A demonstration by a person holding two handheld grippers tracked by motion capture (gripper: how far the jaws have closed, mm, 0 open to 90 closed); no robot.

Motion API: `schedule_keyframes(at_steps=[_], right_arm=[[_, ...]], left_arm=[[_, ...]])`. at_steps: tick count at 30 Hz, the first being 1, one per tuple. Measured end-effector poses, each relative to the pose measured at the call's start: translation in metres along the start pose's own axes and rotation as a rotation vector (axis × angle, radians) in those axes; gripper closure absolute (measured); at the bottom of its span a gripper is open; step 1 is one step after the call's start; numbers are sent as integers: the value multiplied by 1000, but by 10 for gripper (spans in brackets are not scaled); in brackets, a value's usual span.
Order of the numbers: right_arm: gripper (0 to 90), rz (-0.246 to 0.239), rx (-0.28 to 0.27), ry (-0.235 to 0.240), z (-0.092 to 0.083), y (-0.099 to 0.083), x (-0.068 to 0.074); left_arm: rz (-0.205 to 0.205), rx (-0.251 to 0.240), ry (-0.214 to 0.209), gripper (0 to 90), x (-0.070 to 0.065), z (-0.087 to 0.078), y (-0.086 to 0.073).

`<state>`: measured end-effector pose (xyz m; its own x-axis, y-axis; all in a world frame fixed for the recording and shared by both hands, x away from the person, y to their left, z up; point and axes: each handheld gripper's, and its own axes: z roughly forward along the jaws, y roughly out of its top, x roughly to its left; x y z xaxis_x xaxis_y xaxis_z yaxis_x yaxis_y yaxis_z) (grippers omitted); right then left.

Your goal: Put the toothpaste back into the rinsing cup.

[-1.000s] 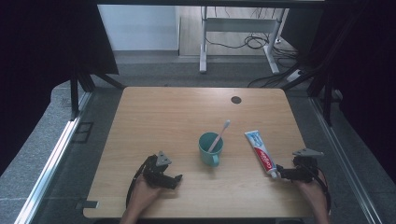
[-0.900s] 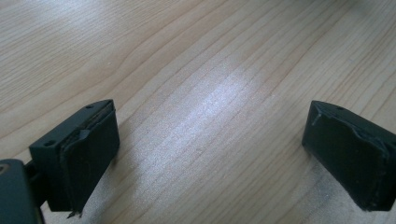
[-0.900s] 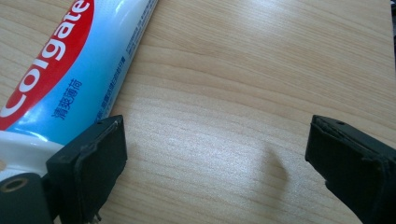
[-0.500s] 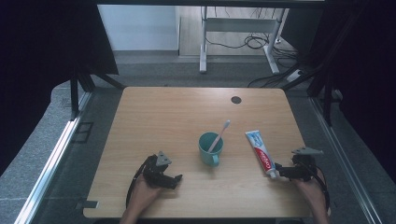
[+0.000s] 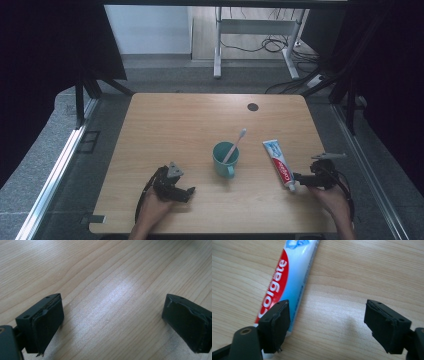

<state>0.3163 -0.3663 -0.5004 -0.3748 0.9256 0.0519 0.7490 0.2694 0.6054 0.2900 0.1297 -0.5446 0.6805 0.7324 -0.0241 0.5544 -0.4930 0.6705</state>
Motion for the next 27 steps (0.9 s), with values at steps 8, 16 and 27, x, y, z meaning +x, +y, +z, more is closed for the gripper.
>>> schedule_keyframes(at_steps=[8,16,27], right_arm=[[162,-12,38,55,-3,12,6],[156,-22,109,82,0,26,14],[143,-46,234,78,15,44,26]], left_arm=[[-4,0,3,38,0,0,0],[-5,0,4,38,0,0,0],[-5,1,4,38,0,0,0]])
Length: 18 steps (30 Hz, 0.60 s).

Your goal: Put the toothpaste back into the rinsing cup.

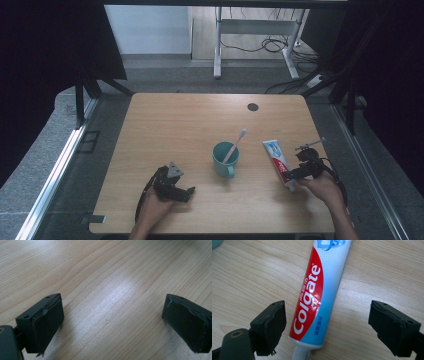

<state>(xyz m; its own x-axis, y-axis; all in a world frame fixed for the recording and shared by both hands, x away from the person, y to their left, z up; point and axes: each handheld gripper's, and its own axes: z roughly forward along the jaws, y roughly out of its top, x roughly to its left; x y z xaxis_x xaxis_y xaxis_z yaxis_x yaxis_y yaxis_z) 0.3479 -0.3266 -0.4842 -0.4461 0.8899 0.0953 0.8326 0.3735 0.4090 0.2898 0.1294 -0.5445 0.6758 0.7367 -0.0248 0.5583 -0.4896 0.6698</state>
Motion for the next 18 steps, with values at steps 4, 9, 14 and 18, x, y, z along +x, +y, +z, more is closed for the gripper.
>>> schedule_keyframes(at_steps=[4,9,14,18], right_arm=[[143,-2,44,3,4,7,2],[172,-2,103,5,10,17,3],[211,-8,153,6,16,27,5],[226,-12,180,-3,20,34,7]], left_arm=[[0,0,0,38,0,0,0],[0,2,0,38,0,0,0],[0,2,0,38,0,0,0],[0,2,0,38,0,0,0]])
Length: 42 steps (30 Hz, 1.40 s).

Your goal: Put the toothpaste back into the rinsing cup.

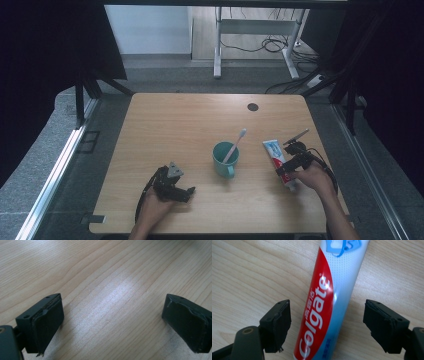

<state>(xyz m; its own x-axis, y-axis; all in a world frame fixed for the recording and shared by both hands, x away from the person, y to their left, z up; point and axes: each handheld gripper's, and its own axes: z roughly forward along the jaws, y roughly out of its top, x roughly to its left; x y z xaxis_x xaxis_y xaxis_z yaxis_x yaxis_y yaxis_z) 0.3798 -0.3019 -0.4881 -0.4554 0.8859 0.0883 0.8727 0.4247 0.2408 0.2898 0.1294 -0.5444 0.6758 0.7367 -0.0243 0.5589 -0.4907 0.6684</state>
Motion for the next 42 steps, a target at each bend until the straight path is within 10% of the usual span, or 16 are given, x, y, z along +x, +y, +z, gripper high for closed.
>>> schedule_keyframes(at_steps=[42], right_arm=[[562,24,211,-102,23,44,7]], left_arm=[[0,0,0,38,0,0,0]])
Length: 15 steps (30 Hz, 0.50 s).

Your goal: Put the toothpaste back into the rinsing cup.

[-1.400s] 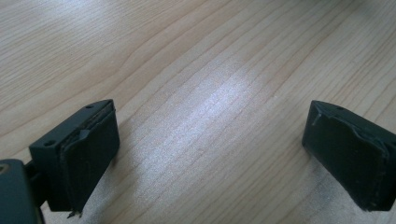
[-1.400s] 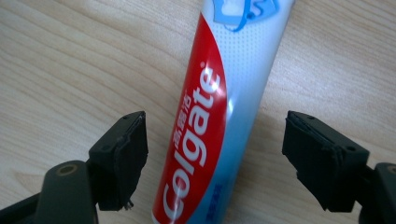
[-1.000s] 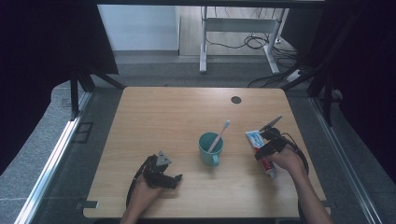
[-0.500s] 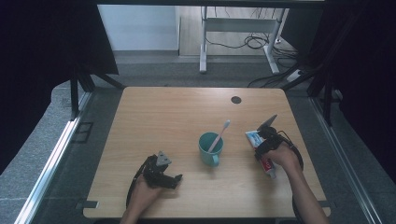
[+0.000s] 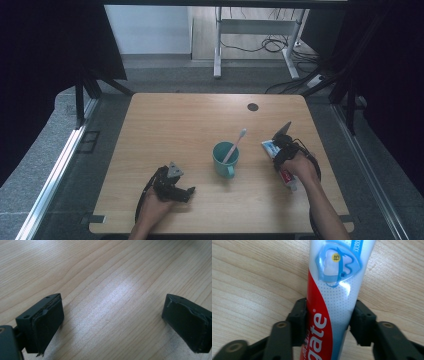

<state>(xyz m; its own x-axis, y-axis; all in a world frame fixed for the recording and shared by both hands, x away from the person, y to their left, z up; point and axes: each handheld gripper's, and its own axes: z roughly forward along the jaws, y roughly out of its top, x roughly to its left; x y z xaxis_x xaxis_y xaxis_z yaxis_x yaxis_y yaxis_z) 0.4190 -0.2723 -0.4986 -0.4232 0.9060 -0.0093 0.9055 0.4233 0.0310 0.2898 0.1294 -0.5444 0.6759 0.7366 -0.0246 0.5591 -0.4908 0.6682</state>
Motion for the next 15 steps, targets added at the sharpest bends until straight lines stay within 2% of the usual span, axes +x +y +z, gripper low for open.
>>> schedule_keyframes(at_steps=[6,12,15], right_arm=[[669,-20,-18,22,-6,-3,-3],[697,-32,-51,57,-7,-8,-8],[701,-50,-56,51,-8,-11,-8]], left_arm=[[0,0,0,38,0,0,0],[0,0,0,38,0,0,0],[0,0,0,38,0,0,0]])
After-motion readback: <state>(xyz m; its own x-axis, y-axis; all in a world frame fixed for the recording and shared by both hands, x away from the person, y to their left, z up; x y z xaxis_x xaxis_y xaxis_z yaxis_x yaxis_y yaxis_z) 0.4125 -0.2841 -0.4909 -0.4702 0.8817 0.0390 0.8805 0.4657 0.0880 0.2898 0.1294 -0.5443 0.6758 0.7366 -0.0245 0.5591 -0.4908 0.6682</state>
